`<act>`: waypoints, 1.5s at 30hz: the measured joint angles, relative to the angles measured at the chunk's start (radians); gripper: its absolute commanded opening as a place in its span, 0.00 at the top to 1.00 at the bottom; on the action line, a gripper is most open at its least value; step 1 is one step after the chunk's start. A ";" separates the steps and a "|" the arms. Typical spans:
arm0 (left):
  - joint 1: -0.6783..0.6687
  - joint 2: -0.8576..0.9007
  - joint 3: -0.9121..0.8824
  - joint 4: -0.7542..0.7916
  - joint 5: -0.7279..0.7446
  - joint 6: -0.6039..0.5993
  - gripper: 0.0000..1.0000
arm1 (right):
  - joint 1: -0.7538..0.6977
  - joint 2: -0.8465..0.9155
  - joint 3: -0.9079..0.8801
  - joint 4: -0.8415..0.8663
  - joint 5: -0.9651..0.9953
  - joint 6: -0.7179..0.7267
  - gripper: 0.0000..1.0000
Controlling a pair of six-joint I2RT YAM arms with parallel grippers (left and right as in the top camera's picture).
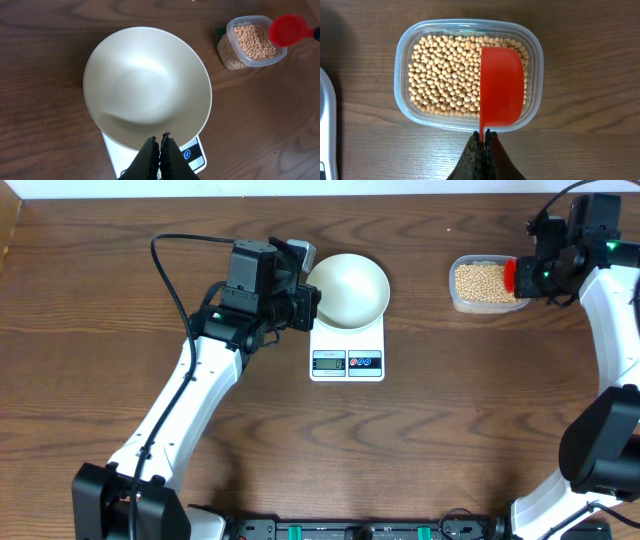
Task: Scoop item into bowl and weigh 50g on scale
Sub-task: 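Lower the red scoop with the right gripper into the soybean tub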
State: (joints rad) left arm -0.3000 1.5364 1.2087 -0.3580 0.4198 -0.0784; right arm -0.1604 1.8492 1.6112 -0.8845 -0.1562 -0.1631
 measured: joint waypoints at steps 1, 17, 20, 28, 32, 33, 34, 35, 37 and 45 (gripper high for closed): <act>0.000 0.000 0.000 0.000 0.000 0.000 0.93 | 0.000 0.000 0.000 0.000 0.000 0.000 0.99; 0.000 0.000 0.000 0.000 0.000 0.000 0.93 | 0.000 0.000 0.000 0.010 0.023 -0.003 0.99; 0.000 0.000 0.000 0.000 0.000 0.000 0.93 | 0.000 0.000 -0.003 0.026 0.023 -0.004 0.99; 0.000 0.000 0.000 0.000 0.000 0.000 0.92 | 0.000 0.000 -0.063 0.090 0.024 -0.004 0.99; 0.000 0.000 0.000 0.000 0.000 0.000 0.93 | 0.000 0.000 -0.102 0.134 0.026 -0.004 0.99; 0.000 0.000 0.000 0.000 0.000 0.000 0.92 | 0.000 0.000 -0.110 0.141 0.027 -0.004 0.99; 0.000 0.000 0.000 0.000 0.000 0.000 0.92 | 0.000 0.000 -0.120 0.148 0.027 -0.004 0.99; 0.000 0.000 0.000 0.000 0.000 0.000 0.92 | 0.000 0.000 -0.127 0.151 0.026 -0.004 0.99; 0.000 0.000 0.000 0.000 0.000 0.000 0.92 | 0.000 0.000 -0.143 0.161 0.026 -0.004 0.99; 0.000 0.000 0.000 0.000 0.000 0.000 0.93 | 0.000 0.000 -0.182 0.204 0.004 0.005 0.99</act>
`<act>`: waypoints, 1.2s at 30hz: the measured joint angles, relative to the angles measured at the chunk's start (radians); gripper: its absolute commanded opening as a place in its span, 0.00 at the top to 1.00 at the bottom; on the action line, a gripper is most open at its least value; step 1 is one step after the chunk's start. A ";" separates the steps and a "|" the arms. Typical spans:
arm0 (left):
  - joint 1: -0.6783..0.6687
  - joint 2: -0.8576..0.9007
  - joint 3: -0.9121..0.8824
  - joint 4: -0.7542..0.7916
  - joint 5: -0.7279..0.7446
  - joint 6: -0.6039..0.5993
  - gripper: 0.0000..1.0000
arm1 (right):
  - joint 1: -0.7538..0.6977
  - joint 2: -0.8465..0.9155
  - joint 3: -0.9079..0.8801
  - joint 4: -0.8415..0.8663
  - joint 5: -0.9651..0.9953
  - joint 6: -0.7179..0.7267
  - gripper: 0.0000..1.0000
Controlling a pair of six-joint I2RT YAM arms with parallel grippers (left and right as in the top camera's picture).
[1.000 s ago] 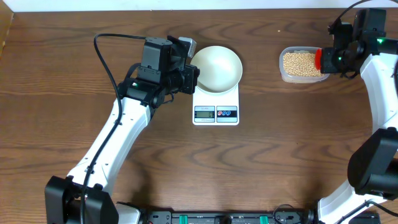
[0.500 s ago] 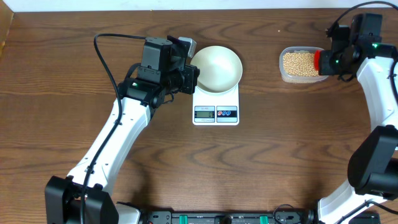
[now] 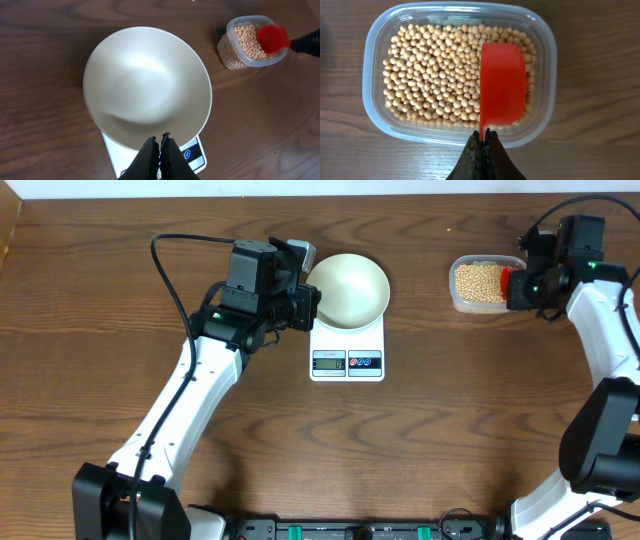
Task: Scoop item into bowl and weigh 50g on scale
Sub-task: 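Lower the red scoop with the right gripper into the soybean tub, then drag the red scoop through the soybeans to fill it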
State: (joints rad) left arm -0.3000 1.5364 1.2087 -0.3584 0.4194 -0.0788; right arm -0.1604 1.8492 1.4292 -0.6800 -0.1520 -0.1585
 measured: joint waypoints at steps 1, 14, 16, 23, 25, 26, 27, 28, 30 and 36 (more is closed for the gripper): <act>0.000 0.000 0.000 0.000 0.000 0.000 0.92 | 0.000 0.000 -0.009 0.008 -0.010 0.003 0.99; 0.000 0.000 0.000 0.000 0.000 0.000 0.92 | 0.000 0.000 -0.090 0.102 -0.140 0.131 0.99; 0.000 0.000 0.000 0.000 0.000 0.000 0.93 | -0.003 0.000 -0.103 0.118 -0.158 0.156 0.99; 0.000 0.000 0.000 0.000 0.000 0.000 0.93 | -0.034 0.000 -0.128 0.146 -0.227 0.235 0.99; 0.000 0.000 0.000 0.000 0.000 0.000 0.93 | -0.042 0.000 -0.142 0.164 -0.248 0.258 0.99; 0.000 0.000 0.000 0.000 0.000 0.000 0.93 | -0.045 0.000 -0.148 0.172 -0.260 0.266 0.99; 0.000 0.000 0.000 0.000 0.000 0.000 0.93 | -0.048 0.000 -0.157 0.180 -0.272 0.277 0.99; 0.000 0.000 0.000 0.000 0.000 0.000 0.93 | -0.053 0.000 -0.163 0.186 -0.283 0.286 0.99; 0.000 0.000 0.000 0.000 0.000 0.000 0.93 | -0.059 0.000 -0.170 0.194 -0.298 0.302 0.99; 0.000 0.000 0.000 0.000 0.000 0.000 0.93 | -0.062 0.000 -0.176 0.202 -0.313 0.360 0.99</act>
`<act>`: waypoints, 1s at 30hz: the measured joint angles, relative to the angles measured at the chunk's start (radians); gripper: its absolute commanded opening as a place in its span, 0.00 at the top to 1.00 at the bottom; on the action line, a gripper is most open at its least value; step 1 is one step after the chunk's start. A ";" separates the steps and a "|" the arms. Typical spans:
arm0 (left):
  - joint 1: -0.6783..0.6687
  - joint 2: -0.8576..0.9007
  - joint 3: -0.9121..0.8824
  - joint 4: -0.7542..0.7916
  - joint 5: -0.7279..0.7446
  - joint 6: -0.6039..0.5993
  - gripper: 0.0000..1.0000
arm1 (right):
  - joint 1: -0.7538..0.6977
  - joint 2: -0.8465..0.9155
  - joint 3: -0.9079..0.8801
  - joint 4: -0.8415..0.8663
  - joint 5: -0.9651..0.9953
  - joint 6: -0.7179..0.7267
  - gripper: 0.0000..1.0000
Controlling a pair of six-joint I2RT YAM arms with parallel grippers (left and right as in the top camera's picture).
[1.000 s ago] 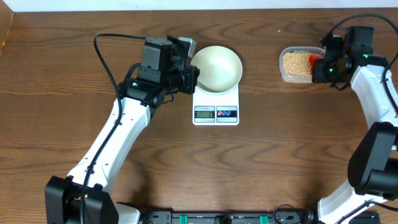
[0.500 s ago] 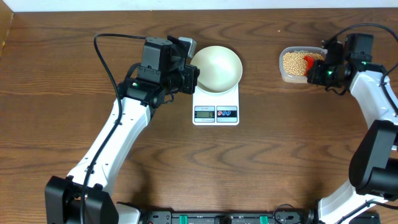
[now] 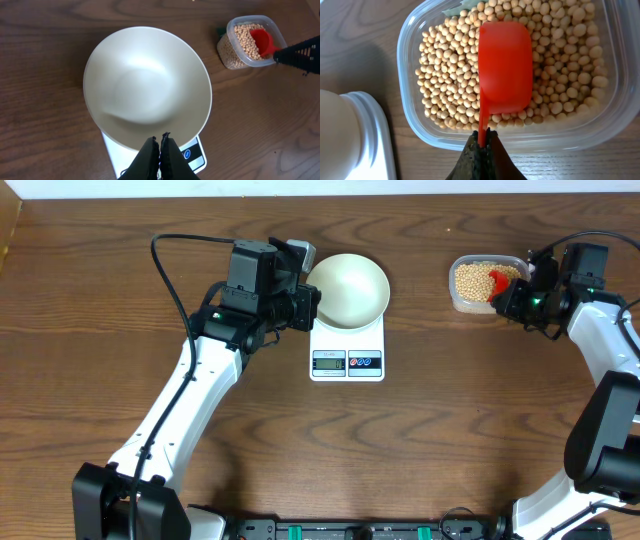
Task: Scoop item into bowl and weigh 50g on scale
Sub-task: 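Drag the red scoop through the soybeans to fill it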
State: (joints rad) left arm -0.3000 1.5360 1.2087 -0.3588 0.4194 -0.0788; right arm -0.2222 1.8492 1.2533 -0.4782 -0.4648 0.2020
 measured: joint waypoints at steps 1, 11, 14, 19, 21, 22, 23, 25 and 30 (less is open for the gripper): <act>0.000 0.000 0.000 0.000 0.000 0.000 0.93 | 0.000 0.000 0.000 0.003 -0.001 0.011 0.99; 0.000 0.000 0.000 0.000 0.000 0.000 0.92 | 0.000 0.000 -0.013 0.045 -0.060 0.037 0.99; 0.000 0.000 0.000 0.000 0.000 0.000 0.93 | 0.000 0.000 -0.013 0.039 -0.077 -0.027 0.99; 0.000 0.000 0.000 0.000 0.000 0.000 0.93 | -0.006 0.000 -0.014 0.023 -0.136 -0.162 0.99; 0.000 0.000 0.000 0.000 0.000 0.000 0.93 | -0.013 0.000 -0.014 0.016 -0.160 -0.208 0.99; 0.000 0.000 0.000 0.000 0.000 0.000 0.92 | -0.018 0.000 -0.014 0.014 -0.171 -0.227 0.99; 0.000 0.000 0.000 0.000 0.000 0.000 0.92 | -0.021 0.000 -0.014 0.014 -0.177 -0.243 0.99; 0.000 0.000 0.000 0.000 0.000 0.000 0.93 | -0.027 0.000 -0.014 0.014 -0.191 -0.268 0.99; 0.000 0.000 0.000 0.000 0.000 0.000 0.93 | -0.034 0.000 -0.014 0.011 -0.200 -0.286 0.99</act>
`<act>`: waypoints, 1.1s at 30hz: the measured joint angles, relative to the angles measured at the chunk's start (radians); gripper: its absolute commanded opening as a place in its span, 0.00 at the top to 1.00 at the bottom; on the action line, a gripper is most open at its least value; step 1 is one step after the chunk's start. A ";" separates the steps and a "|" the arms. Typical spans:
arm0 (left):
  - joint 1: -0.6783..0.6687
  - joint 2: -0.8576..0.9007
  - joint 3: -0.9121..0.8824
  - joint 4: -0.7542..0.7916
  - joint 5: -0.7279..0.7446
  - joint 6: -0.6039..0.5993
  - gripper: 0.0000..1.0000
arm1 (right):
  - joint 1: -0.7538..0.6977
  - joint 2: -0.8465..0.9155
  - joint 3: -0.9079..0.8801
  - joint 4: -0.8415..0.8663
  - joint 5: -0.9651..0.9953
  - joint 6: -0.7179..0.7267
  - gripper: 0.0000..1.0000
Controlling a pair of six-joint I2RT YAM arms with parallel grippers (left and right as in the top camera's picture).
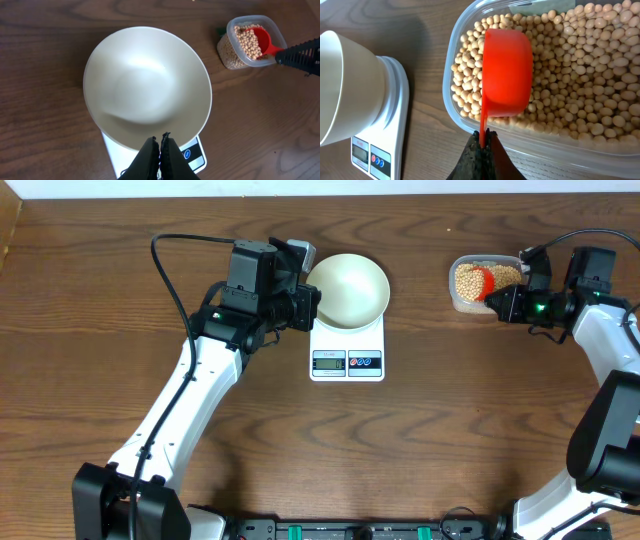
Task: Scoop item into bowl and weigh 50g on scale
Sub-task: 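Drag the red scoop through the soybeans to fill it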
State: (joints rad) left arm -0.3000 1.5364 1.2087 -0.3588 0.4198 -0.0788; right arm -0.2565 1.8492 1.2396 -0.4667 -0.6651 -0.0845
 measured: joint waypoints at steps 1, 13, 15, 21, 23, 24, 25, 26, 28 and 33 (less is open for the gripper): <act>0.000 0.000 0.000 0.000 0.000 0.000 0.93 | -0.002 0.000 0.000 0.000 -0.001 0.000 0.99; 0.000 0.000 0.000 0.000 0.000 0.000 0.93 | -0.056 0.070 0.008 0.011 -0.080 0.067 0.99; 0.000 0.000 0.000 0.000 0.000 0.000 0.93 | -0.056 0.074 0.010 0.011 -0.090 0.074 0.99; 0.000 0.000 0.000 0.000 0.000 0.000 0.93 | -0.056 0.078 0.010 0.020 -0.120 0.078 0.99; 0.000 0.000 0.000 0.000 0.000 0.000 0.93 | -0.056 0.085 0.010 0.025 -0.141 0.081 0.99; 0.000 0.000 0.000 0.000 0.000 0.000 0.93 | -0.056 0.088 0.010 0.027 -0.154 0.084 0.99; 0.000 0.000 0.000 0.000 0.000 0.000 0.93 | -0.056 0.090 0.010 0.029 -0.161 0.086 0.99; 0.000 0.000 0.000 0.000 0.000 0.000 0.93 | -0.056 0.092 0.010 0.032 -0.171 0.094 0.99; 0.000 0.000 0.000 0.000 0.000 0.000 0.93 | -0.056 0.097 0.010 0.037 -0.184 0.112 0.99; 0.000 0.000 0.000 0.000 0.000 0.000 0.92 | -0.067 0.105 0.010 0.041 -0.209 0.155 0.99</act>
State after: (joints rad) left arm -0.3000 1.5360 1.2087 -0.3592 0.4194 -0.0784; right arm -0.3237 1.9545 1.2495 -0.4259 -0.8742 0.0704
